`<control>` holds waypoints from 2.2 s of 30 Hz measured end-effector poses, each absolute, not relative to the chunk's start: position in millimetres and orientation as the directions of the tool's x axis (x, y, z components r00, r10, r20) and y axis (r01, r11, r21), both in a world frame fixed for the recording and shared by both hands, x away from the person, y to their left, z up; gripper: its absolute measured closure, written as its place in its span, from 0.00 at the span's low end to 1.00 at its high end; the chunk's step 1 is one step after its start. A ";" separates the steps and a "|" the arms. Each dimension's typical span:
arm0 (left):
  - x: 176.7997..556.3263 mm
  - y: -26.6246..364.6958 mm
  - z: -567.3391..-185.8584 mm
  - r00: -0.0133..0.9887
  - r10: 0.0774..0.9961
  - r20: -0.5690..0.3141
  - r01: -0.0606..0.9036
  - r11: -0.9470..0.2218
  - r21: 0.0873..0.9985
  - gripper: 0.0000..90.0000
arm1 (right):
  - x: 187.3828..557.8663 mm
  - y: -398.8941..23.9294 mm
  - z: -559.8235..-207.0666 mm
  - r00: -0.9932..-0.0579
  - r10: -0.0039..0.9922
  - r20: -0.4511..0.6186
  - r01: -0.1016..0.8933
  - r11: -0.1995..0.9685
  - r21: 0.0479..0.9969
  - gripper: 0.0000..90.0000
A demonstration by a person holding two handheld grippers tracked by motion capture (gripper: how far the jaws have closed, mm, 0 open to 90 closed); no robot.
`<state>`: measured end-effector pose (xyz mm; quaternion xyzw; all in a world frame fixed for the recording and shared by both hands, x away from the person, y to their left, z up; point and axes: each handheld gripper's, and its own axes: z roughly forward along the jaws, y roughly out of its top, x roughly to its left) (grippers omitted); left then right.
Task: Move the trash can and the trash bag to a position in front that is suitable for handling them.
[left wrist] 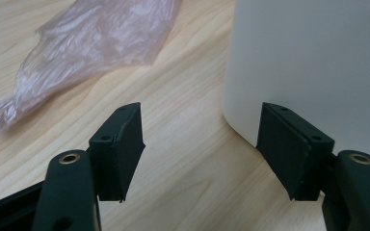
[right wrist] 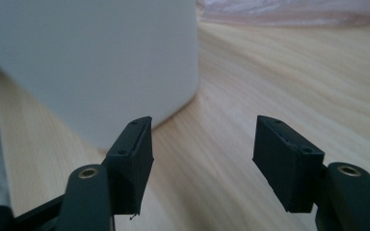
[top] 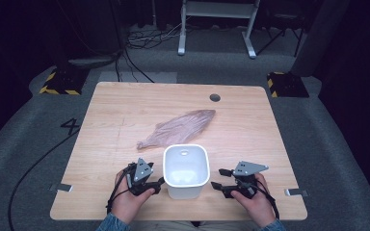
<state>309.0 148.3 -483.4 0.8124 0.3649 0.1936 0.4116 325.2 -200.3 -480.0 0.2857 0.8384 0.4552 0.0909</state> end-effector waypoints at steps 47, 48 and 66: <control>266.8 210.7 -486.0 0.572 0.818 0.054 0.483 -0.390 0.784 0.38 | 458.1 -145.5 -447.5 -0.834 0.550 -0.049 0.319 0.552 0.770 0.38; 265.4 211.4 -486.7 0.570 0.821 0.041 0.490 -0.379 0.785 0.38 | 462.6 -142.6 -447.0 -0.834 0.549 -0.048 0.322 0.555 0.767 0.38; 246.6 228.9 -496.2 0.534 0.845 0.035 0.520 -0.361 0.774 0.38 | 519.4 -90.5 -470.4 -0.816 0.570 -0.099 0.340 0.611 0.715 0.38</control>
